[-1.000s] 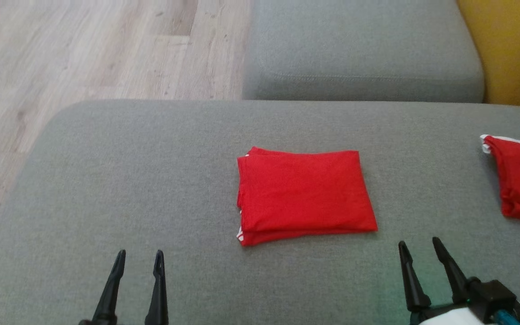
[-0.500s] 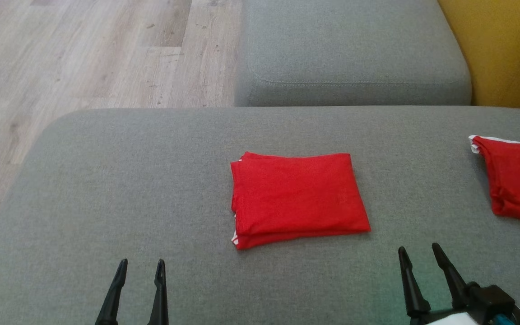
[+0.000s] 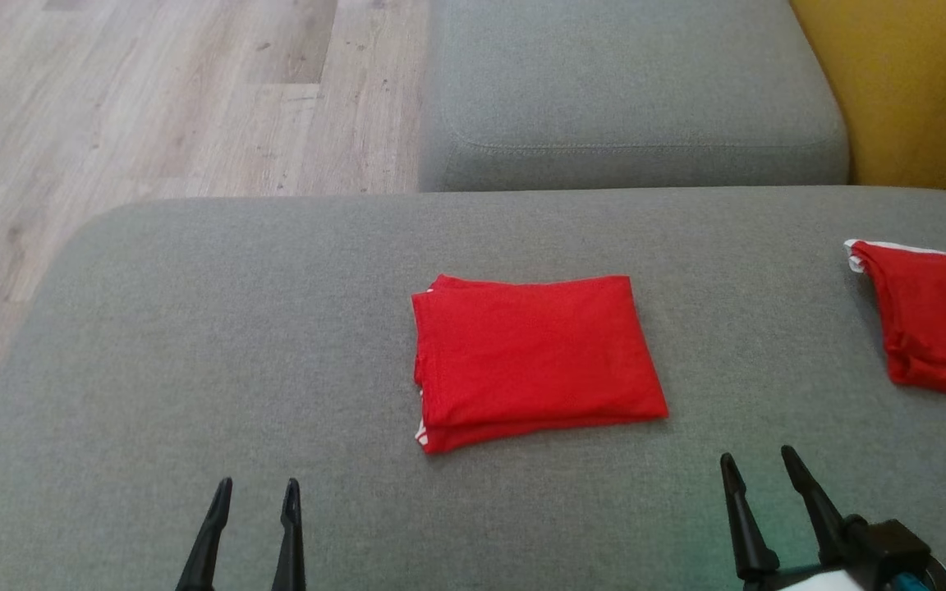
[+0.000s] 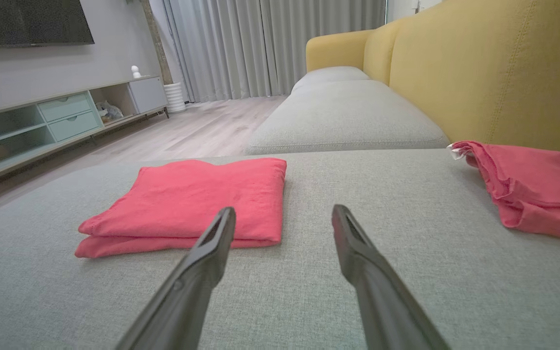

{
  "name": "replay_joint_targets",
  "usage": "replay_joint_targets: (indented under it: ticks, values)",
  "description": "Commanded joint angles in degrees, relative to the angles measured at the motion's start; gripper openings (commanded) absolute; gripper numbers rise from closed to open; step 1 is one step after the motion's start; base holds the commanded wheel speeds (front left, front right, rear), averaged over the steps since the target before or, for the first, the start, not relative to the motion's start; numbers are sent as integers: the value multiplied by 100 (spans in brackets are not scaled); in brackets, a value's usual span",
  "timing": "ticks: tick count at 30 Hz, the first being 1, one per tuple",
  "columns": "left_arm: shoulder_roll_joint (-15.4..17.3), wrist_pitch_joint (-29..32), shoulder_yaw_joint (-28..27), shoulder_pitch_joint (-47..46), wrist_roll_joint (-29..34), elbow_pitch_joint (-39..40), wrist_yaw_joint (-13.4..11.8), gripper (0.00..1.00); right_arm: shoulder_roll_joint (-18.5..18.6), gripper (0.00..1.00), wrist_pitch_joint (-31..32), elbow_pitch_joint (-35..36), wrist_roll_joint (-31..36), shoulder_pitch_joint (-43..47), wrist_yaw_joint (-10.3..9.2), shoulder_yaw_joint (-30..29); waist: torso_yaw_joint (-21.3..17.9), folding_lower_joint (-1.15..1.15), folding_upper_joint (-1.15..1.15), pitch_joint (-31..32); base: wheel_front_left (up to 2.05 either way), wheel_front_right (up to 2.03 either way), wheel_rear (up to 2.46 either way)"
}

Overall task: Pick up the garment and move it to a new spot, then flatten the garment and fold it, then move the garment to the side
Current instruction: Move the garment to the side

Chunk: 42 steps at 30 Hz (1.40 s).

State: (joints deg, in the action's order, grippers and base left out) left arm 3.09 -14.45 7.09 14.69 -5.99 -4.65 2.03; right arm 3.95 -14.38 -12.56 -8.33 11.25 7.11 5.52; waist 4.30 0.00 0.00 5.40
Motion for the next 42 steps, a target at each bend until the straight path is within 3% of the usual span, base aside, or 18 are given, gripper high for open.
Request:
replay_joint_targets:
  ticks: [1, 8, 12, 20, 30, 31, 32, 33, 37, 42]
  values:
    - [-21, -55, -217, -167, 5, 141, 12, 100, 91, 100, -62, 141, 59, -260, 37, 140, -1, 0, 0, -25, 0, 0, 0]
    - [-21, -55, -331, -282, -195, 319, -134, 100, 106, 100, -62, -290, -102, -635, 37, 198, 59, 0, 0, -292, 0, 0, 0]
    - [-21, -55, -321, -377, -121, 421, -43, 100, 228, 100, -35, -951, -422, -1107, 37, 436, 109, 0, 0, -509, 0, 0, 0]
    - [-21, -55, -227, -702, -64, 530, 134, 100, 394, 100, 883, -2073, -1102, -2637, 37, 504, 250, 0, 0, -1147, 0, 0, 0]
    - [-22, -55, -82, -1062, -50, 483, 203, 100, 456, 100, 1785, -2979, -1751, -3831, 37, 886, 497, 0, 0, -1499, 0, 0, 0]
    - [-22, -55, -64, -1086, -52, 474, 202, 100, 481, 96, 1857, -3075, -1759, -3912, 37, 950, 523, 0, 0, -1523, 0, 0, 0]
    - [-22, -55, -45, -1110, -53, 464, 202, 100, 508, 42, 1899, -3155, -1759, -3983, 37, 1007, 547, 0, 0, -1547, 0, 0, 0]
    - [-22, -55, -28, -1135, -53, 456, 202, 100, 538, 0, 1915, -3218, -1755, -4049, 37, 1064, 568, 0, 0, -1573, 0, 0, 0]
    - [-22, -55, -49, -1208, -83, 441, 135, 100, 645, 0, 1872, -3251, -1854, -4239, 37, 1210, 556, 0, 0, -1679, 0, 0, 0]
    - [-22, -55, -91, -1243, -143, 454, 119, 100, 1073, 0, 1748, -3001, -1774, -4369, 37, 1301, 301, 0, 0, -1849, 0, 0, 0]
